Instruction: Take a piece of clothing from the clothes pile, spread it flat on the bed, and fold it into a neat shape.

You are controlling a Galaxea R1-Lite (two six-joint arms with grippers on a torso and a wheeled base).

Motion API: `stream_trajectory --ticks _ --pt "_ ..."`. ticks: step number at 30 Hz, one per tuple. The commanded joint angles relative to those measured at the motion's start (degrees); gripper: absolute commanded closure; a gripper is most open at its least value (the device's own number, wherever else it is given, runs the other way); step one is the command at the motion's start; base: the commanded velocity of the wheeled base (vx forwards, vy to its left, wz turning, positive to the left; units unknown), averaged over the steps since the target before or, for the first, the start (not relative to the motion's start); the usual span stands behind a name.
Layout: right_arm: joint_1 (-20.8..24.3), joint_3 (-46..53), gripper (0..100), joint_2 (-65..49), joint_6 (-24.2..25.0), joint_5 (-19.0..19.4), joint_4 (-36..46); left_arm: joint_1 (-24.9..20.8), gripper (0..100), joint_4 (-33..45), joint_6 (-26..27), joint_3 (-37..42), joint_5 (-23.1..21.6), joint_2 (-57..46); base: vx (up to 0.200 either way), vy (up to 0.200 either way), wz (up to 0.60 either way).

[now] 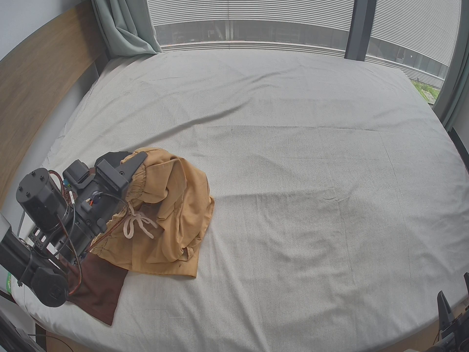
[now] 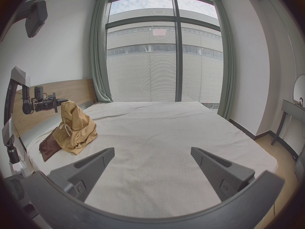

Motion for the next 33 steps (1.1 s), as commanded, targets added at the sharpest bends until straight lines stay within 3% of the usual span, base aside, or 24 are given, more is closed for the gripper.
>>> stream_trajectory --ticks 1,10,33 --pt "-0.01 0.92 0 -0.93 -0.04 0.04 -0.01 -3.97 100 0.03 -1.26 -1.52 2.67 0.31 0.0 0.0 0.0" --pt "-0.01 0.92 0 -0.93 0.05 0.04 -0.01 -10.47 100 0.29 -3.54 -3.72 7.59 1.01 0.0 0.0 0.0" --pt "-0.01 0.92 0 -0.93 -0.04 0.04 -0.01 -24.54 100 0.12 -3.98 -10.93 11.63 8.39 0.0 0.0 0.0"
